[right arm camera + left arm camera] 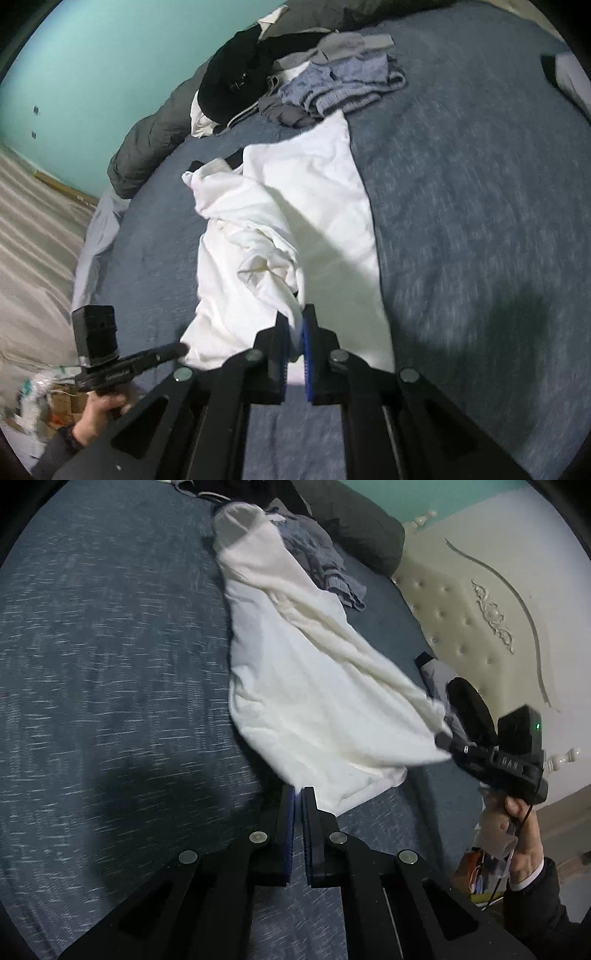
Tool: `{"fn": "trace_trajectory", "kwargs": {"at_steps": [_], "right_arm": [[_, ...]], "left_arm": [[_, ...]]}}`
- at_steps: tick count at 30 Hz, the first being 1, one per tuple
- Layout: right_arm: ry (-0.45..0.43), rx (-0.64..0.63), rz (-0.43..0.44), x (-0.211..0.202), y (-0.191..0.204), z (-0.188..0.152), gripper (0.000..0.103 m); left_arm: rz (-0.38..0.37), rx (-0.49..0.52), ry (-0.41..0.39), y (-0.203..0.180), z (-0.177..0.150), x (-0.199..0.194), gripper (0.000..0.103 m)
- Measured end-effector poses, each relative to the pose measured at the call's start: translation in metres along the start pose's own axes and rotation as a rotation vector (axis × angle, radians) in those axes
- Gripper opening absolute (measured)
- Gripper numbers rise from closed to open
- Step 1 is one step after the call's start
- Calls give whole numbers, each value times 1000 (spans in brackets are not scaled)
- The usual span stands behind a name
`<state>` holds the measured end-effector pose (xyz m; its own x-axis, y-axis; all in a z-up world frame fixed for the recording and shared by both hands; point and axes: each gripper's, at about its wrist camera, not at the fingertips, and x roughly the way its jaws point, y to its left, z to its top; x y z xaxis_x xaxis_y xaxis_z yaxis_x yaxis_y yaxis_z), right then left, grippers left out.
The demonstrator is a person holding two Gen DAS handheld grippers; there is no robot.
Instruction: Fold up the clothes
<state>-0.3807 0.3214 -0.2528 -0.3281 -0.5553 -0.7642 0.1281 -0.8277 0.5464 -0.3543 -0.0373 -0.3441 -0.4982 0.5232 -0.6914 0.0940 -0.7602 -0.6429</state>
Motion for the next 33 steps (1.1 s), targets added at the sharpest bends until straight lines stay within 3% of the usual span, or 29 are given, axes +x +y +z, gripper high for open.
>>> {"fn": "trace_trajectory", "kwargs": {"at_steps": [7,18,19,22,24,27,28,29,33], "right_arm": [[59,67,-45,30,-27,-31,6],[3,94,-1,21,-37,-24,6],[5,91,-2,20,-36,-23,6],[7,90,3,19,-33,-23,6],[6,96,14,18,-32,-22,6],[8,111,38,13,-30,-23,6],[8,116,46,12,-30,-23,6],[9,121,54,10,-29,-23,6],[5,114,66,3,-26,-23,6]], "left_arm": [[23,-36,43,16,-14,13,4],[17,-48,32,21,-17,15,6],[19,-42,33,19,-17,17,10],[24,-26,38,13,-19,21,35],[28,-24,47,12,-19,26,37],[32,-29,50,16,-19,33,36],[30,-29,46,17,-18,33,28],[22,-30,42,18,-17,32,7],[-2,-31,24,20,-16,23,4]]}}
